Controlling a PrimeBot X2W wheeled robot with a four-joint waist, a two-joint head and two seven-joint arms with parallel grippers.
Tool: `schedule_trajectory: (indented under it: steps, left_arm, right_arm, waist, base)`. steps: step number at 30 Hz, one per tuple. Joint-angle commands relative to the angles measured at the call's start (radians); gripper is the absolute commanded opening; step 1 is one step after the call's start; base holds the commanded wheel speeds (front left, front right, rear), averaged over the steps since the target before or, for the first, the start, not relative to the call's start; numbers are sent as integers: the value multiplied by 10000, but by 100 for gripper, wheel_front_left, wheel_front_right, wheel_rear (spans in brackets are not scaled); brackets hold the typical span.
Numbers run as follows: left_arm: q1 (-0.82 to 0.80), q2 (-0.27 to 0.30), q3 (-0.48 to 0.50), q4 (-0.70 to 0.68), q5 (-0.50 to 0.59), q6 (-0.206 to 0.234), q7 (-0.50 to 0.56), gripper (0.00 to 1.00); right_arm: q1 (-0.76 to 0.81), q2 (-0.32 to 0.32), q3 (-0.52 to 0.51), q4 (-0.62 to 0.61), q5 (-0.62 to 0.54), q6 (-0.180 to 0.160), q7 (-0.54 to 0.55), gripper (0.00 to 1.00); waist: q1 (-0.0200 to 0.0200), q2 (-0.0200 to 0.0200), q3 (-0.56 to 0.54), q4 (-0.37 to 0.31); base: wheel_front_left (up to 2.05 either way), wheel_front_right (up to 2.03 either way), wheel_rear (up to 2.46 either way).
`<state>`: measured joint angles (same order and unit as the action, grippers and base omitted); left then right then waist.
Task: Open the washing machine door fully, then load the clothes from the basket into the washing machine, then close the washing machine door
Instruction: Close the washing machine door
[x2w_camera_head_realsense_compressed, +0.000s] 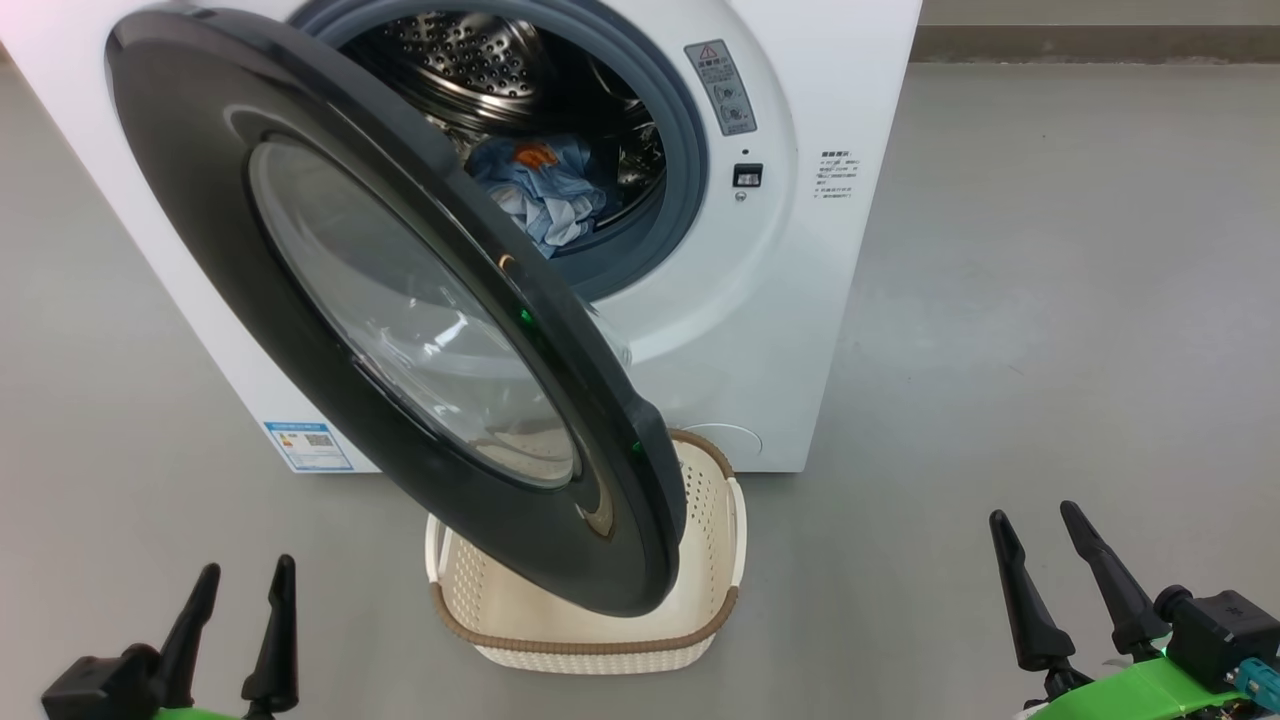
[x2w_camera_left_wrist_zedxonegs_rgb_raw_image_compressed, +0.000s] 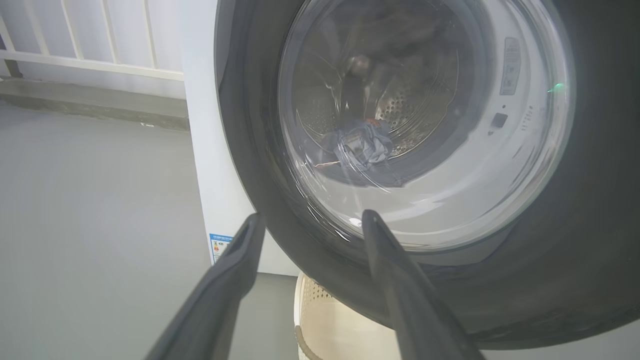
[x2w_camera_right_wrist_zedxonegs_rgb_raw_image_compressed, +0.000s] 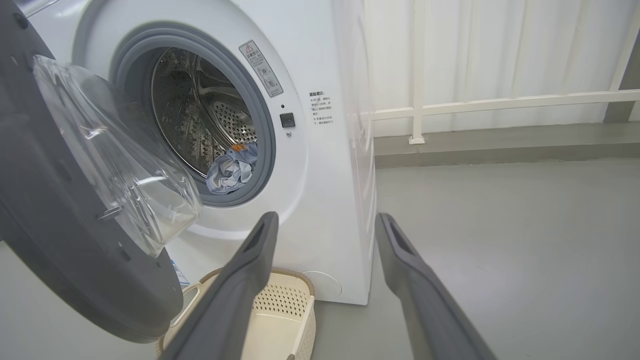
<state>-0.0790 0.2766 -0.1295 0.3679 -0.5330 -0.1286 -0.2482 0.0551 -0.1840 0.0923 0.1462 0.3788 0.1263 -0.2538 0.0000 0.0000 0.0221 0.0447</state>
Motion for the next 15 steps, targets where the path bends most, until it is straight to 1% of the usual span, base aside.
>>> schedule_trajectory:
  steps: [1, 6, 11, 15]
  left_arm:
    - [-146, 164, 504, -326, 259, -21, -134, 100]
    - [144, -265, 924, -680, 1184, -21, -134, 100]
    - [372, -578, 1086, -715, 1553, -21, -135, 100]
    - [447, -672, 1131, -644, 1656, -21, -135, 100]
  right_arm:
    - [-158, -141, 148, -199, 71, 44, -80, 100]
    - [-187, -121, 143, -178, 71, 44, -80, 100]
    - [-209, -115, 164, -147, 82, 44, -80, 100]
    - [-203, -124, 171, -124, 84, 44, -80, 100]
  waist:
    - [0, 0, 4, -1]
    - [0, 0, 36, -14]
    - [0, 0, 42, -29]
    - [0, 0, 32, -23]
  base:
    - [0, 0, 0]
    - [0, 0, 0]
    - [0, 0, 0]
    - [0, 0, 0]
